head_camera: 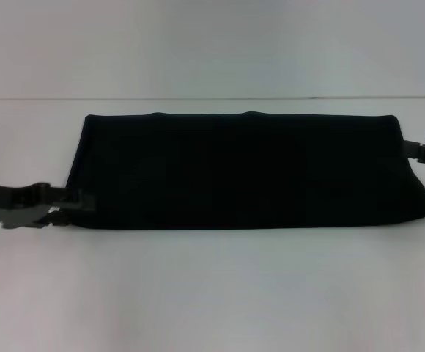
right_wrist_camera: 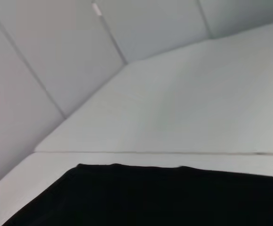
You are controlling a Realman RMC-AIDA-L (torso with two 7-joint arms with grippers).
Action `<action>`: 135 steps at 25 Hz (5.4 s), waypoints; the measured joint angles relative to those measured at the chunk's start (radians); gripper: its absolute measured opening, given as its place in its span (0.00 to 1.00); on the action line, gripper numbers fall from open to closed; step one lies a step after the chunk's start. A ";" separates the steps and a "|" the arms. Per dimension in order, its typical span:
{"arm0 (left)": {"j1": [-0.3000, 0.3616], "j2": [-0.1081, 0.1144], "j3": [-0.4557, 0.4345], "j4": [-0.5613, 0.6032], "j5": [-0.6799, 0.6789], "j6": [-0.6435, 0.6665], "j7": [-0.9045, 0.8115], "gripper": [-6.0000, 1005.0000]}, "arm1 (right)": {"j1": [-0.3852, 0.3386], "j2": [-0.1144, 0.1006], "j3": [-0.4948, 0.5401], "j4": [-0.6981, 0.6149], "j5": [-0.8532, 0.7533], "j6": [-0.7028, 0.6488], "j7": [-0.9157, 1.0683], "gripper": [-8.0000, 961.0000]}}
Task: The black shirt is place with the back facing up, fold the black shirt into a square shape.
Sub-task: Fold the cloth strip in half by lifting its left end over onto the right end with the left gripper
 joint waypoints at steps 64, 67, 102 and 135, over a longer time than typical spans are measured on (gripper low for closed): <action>-0.022 0.021 -0.048 -0.250 0.012 -0.265 -0.492 0.74 | 0.076 0.007 -0.004 0.026 0.055 -0.153 -0.225 0.95; -0.022 0.022 -0.048 -0.250 0.012 -0.281 -0.491 0.74 | 0.076 0.007 -0.003 0.026 0.055 -0.152 -0.225 0.95; -0.044 0.019 -0.039 -0.293 -0.031 -0.377 -0.329 0.73 | 0.067 0.002 0.009 0.026 0.083 -0.152 -0.226 0.94; -0.044 0.025 -0.029 -0.310 -0.008 -0.339 -0.079 0.04 | 0.064 0.005 0.010 0.024 0.111 -0.152 -0.228 0.93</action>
